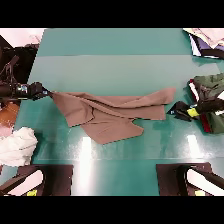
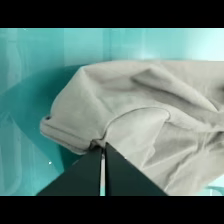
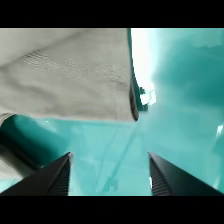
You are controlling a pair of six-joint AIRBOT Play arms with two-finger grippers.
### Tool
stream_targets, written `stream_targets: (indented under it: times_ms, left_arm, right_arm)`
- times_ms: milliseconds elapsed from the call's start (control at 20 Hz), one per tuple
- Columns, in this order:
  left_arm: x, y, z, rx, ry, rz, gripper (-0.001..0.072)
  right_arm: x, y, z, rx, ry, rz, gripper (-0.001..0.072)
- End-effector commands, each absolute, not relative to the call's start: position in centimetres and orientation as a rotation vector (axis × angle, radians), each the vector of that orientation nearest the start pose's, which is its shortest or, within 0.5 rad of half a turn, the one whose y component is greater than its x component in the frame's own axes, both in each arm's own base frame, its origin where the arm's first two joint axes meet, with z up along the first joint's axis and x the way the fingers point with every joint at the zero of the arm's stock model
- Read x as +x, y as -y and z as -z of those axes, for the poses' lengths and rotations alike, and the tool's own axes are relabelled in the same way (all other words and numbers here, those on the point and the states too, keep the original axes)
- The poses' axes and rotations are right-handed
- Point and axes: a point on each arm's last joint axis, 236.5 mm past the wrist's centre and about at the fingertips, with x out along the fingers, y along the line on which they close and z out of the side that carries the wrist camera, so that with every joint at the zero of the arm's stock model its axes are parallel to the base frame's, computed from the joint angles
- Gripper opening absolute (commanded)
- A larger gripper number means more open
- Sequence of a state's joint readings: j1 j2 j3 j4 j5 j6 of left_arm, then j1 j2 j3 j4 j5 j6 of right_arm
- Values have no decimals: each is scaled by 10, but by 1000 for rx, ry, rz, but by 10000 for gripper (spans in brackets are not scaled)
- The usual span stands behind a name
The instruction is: Fold the shirts.
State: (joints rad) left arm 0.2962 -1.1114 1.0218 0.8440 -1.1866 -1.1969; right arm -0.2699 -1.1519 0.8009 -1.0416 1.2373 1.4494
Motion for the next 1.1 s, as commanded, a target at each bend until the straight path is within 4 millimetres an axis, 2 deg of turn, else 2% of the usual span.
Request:
stream_targets:
  times_ms: [0, 200, 400, 500, 600, 750, 850, 900, 950, 1000, 1050]
  left_arm:
    - [363, 43, -74, -490, -1048, 372, 23]
    - [361, 45, -74, -492, -1058, 379, 23]
    - [361, 45, -74, -492, -1057, 379, 23]
    - [361, 45, -74, -492, -1059, 379, 23]
    - [360, 45, -74, -492, -1061, 381, 23]
    - [362, 44, -77, -488, -1051, 378, 23]
    - [374, 40, -96, -474, -998, 367, 22]
    - [383, 37, -116, -468, -952, 358, 23]
    - [391, 35, -141, -453, -899, 356, 22]
    - [399, 34, -174, -434, -835, 360, 22]
    - [404, 35, -210, -414, -764, 374, 22]
  right_arm:
    - [299, -46, 64, 712, -1420, -147, 506]
    - [297, -48, 82, 747, -1475, -142, 485]
    - [295, -58, 84, 715, -1489, -172, 479]
    - [293, -67, 84, 690, -1499, -197, 240]
    - [293, -74, 84, 648, -1498, -236, 36]
    - [306, -69, 68, 618, -1407, -231, 19]
    - [326, -57, 28, 589, -1276, -228, 19]
    - [341, -49, -4, 569, -1186, -228, 18]
    - [355, -40, -41, 548, -1088, -223, 18]
    - [368, -31, -84, 519, -977, -217, 18]
    - [379, -23, -134, 477, -852, -216, 18]
